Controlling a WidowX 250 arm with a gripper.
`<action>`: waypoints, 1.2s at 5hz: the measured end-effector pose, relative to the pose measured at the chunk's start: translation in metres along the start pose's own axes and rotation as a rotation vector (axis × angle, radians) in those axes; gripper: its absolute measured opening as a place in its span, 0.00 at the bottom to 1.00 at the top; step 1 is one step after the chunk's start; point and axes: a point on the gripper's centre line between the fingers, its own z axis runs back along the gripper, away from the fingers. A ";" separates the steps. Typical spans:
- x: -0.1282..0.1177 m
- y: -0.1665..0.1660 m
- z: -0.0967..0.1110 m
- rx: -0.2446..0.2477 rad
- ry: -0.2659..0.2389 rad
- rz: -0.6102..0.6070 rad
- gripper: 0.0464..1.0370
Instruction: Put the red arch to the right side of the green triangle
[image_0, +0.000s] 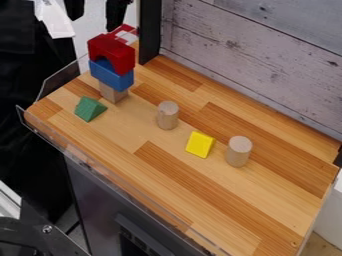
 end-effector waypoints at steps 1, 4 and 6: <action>-0.002 -0.001 -0.011 -0.009 0.037 0.001 0.96; -0.011 0.010 0.002 -0.031 -0.108 0.433 0.96; -0.009 0.004 0.000 -0.021 -0.143 0.810 0.96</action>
